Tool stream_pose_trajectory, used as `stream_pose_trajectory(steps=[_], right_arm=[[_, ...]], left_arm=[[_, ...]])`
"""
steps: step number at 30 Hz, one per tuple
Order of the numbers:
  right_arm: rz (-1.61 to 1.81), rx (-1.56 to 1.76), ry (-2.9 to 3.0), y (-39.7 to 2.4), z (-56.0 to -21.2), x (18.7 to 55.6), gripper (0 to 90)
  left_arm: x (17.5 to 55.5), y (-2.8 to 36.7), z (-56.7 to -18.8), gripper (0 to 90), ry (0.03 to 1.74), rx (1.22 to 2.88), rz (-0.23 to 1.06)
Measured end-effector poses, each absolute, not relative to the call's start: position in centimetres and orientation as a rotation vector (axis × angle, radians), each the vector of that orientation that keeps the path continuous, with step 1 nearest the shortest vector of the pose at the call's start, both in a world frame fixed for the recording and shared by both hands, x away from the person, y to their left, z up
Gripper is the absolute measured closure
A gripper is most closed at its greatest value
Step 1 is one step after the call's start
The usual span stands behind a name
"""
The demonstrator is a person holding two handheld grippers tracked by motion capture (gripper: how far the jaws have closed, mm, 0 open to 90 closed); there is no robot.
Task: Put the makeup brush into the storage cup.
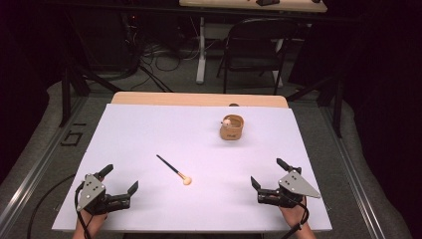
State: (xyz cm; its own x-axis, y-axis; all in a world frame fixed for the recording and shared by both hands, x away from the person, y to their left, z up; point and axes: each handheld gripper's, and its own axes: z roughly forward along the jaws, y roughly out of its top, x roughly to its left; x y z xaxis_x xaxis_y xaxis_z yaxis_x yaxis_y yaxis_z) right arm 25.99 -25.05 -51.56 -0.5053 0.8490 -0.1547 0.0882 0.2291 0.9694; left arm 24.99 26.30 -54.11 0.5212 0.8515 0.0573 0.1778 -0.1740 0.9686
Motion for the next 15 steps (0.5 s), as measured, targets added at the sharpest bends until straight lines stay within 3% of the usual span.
stream_pose_trajectory(steps=[15], right_arm=[[1.327,0.868,1.804,-24.97,-51.55,25.97,0.1]], left_arm=[[25.05,26.24,-54.14,0.5,0.876,1.673,0.749]])
